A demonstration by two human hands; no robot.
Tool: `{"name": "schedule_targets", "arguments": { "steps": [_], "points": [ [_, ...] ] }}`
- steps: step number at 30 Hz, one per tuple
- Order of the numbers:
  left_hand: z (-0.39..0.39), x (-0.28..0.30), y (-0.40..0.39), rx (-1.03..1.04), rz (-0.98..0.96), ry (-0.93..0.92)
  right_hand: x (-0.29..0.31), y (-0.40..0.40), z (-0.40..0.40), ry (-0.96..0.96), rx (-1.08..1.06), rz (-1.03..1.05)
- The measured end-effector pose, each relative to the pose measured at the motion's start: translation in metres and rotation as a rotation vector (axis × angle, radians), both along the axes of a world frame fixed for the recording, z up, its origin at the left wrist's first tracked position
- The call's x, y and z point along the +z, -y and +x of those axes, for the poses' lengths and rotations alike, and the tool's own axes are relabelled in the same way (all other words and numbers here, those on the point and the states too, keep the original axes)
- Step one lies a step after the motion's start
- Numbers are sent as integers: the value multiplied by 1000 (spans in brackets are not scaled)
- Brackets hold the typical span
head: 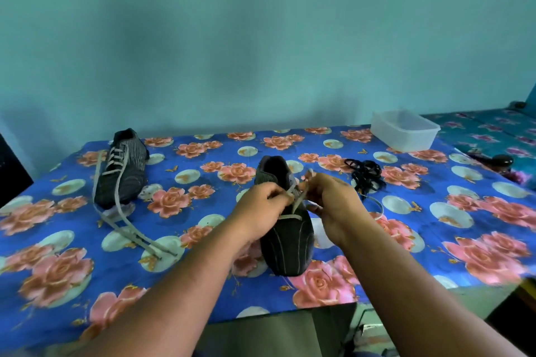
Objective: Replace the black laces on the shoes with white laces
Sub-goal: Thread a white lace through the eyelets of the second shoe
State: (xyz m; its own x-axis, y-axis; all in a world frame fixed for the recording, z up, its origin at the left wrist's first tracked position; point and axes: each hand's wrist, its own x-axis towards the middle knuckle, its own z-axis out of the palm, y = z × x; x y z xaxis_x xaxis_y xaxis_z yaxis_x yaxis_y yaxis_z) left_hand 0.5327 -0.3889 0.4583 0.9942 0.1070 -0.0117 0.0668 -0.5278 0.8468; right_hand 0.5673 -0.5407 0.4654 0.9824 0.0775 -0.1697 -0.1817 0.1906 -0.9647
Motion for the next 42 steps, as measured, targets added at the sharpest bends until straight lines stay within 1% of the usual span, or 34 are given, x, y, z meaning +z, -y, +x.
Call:
{"name": "schedule_targets", "arguments": {
  "steps": [3, 5, 8, 12, 14, 18, 22, 25, 29, 31, 36, 39, 42],
  "points": [
    [-11, 14, -7, -5, -270, 8, 18, 0, -5, 60, 42, -1],
    [-19, 28, -7, -13, -378, -4, 30, -1, -7, 89, 65, -33],
    [-24, 53, -8, -43, -452, 44, 56, -2, -12, 127, 97, -57],
    [-23, 96, -4, -70, -561, 157, 103, -2, -15, 193, 118, -26],
    [-23, 119, -3, -76, -540, 212, 129, 0, -17, 254, 114, -23],
    [-22, 161, -6, -122, -428, 301, 177, 5, -25, 376, 107, -27],
    [-28, 200, -7, -120, -420, 347, 218, 7, -30, 492, 105, -105],
    [-31, 228, -7, -99, -411, 418, 247, 8, -34, 556, 88, -135],
    [-35, 266, -4, -38, -283, 530, 284, 7, -39, 661, 63, -154],
    [-37, 283, -4, -20, -259, 576, 302, 6, -42, 708, 50, -168],
    [-42, 325, -2, 16, -262, 730, 334, 0, -48, 786, 5, -191],
    [-46, 349, 0, 26, -235, 831, 342, -4, -52, 816, 22, -199],
    [-51, 368, 2, 28, -235, 891, 343, -7, -56, 846, 20, -169]
  ]
}}
